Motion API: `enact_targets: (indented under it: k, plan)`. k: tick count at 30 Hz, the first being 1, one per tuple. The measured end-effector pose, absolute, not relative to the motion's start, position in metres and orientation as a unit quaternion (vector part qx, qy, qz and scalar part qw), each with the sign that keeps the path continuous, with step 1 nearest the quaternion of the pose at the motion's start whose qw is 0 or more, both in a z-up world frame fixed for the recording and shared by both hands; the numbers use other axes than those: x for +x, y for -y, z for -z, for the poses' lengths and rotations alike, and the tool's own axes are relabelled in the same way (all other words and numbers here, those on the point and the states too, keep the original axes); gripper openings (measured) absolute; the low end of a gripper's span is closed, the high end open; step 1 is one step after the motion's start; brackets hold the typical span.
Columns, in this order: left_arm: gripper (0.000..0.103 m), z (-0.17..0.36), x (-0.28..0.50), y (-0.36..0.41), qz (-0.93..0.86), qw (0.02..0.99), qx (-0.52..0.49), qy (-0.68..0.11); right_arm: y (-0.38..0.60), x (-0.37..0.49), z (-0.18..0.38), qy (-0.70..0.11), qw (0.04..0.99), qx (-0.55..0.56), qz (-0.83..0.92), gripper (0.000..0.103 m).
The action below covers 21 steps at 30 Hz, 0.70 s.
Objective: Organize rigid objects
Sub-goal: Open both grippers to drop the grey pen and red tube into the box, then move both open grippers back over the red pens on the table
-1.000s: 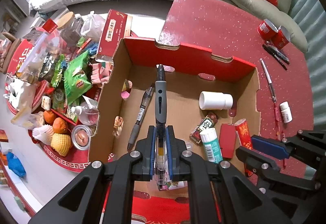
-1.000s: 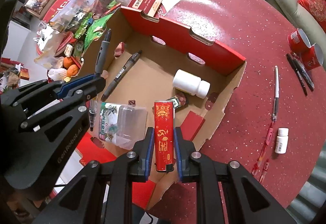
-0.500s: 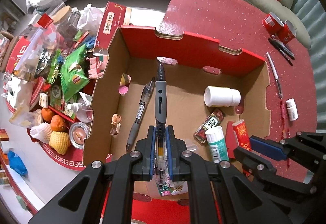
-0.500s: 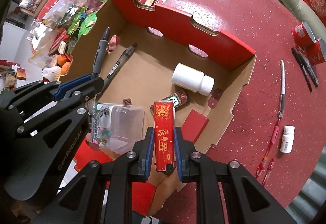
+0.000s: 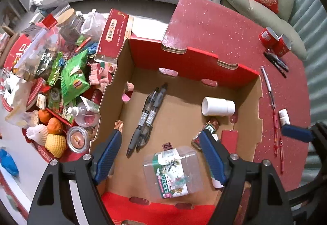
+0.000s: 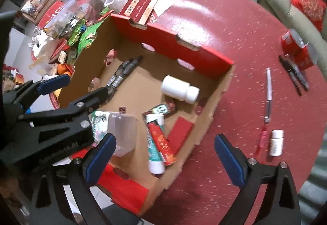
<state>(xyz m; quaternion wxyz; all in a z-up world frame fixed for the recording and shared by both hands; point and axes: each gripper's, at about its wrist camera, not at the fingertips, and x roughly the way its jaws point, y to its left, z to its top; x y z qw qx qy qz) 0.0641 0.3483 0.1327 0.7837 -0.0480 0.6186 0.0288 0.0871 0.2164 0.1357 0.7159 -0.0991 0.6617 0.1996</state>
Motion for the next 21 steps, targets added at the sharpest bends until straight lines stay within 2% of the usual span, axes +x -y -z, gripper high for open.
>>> enact_targets:
  k: [4,8,14,21]
  plan:
    - [0.081,-0.141,0.056,-0.337,-0.016,0.781,-0.061,-0.622,-0.178,0.076,-0.144,-0.659,0.728,-0.084,-0.168,0.097]
    - [0.081,-0.145,0.042,-0.307,0.017,0.774,-0.063,-0.630,-0.098,0.047,-0.128,-0.693,0.716,0.003,-0.087,0.097]
    - [0.082,-0.143,0.018,-0.228,0.095,0.755,-0.040,-0.648,0.003,-0.015,-0.087,-0.743,0.664,0.080,0.024,0.097]
    - [0.082,-0.116,0.010,-0.122,0.135,0.729,0.016,-0.671,0.072,-0.056,-0.066,-0.756,0.639,0.132,0.053,0.097]
